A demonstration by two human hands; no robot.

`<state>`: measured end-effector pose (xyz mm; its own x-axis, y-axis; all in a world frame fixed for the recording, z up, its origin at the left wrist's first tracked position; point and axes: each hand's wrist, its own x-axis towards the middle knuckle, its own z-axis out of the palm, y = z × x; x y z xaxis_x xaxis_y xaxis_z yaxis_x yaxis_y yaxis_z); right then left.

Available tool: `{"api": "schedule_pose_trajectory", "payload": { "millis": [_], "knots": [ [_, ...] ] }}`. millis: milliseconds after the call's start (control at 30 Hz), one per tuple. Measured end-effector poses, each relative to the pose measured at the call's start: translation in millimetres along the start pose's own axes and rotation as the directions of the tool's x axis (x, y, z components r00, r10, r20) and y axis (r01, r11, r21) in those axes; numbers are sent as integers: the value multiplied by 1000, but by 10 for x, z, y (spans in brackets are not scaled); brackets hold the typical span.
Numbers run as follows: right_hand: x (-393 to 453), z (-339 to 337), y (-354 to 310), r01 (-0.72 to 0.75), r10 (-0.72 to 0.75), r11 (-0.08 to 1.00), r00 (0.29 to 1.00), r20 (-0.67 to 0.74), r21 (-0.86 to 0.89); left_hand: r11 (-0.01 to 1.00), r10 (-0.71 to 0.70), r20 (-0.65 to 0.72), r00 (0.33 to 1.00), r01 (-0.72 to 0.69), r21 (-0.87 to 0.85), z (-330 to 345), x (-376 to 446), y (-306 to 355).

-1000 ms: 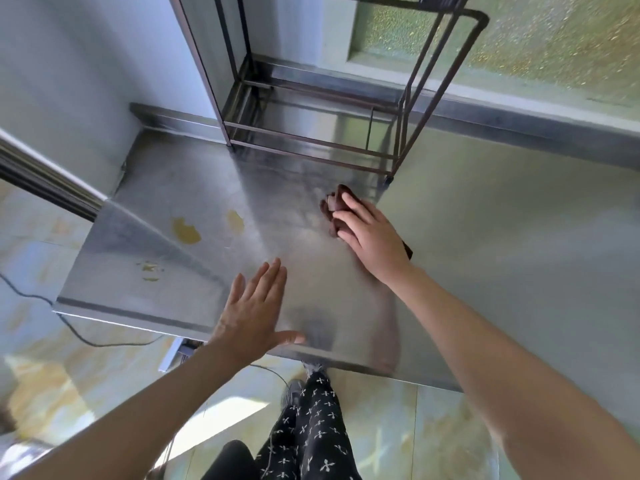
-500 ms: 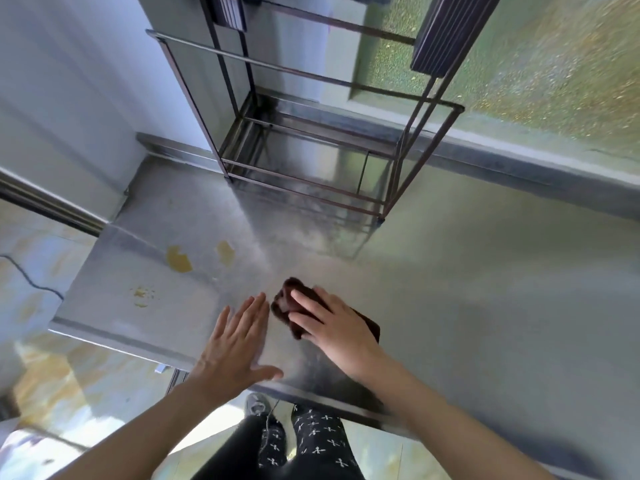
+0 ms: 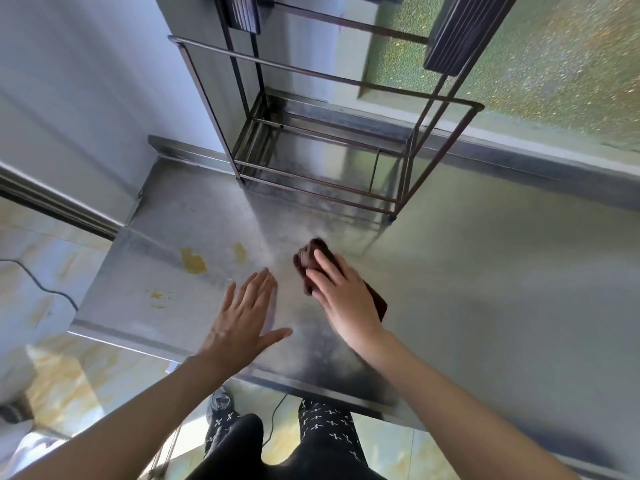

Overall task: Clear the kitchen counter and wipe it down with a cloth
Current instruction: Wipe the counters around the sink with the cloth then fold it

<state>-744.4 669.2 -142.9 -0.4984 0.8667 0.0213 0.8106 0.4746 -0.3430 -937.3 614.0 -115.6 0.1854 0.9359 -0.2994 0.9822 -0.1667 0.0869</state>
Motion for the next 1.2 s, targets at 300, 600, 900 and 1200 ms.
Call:
{"api": "schedule_pose_trajectory", "payload": {
  "millis": [300, 600, 900, 1200],
  "knots": [
    [-288, 148, -377, 150, -153, 986, 987, -38, -74, 996, 78, 4, 997, -78, -31, -182, -40, -833],
    [940, 353, -622, -427, 433, 901, 877, -207, 76, 992, -71, -28, 997, 68, -109, -303, -65, -1792],
    [453, 517, -1372, 40, -47, 996, 995, -92, -78, 979, -102, -15, 995, 98, -178, -124, -313, -2358],
    [781, 392, -763, -542, 535, 840, 815, -224, 34, 978, -39, 57, 998, 50, -201, -50, -272, -2555]
  ]
}}
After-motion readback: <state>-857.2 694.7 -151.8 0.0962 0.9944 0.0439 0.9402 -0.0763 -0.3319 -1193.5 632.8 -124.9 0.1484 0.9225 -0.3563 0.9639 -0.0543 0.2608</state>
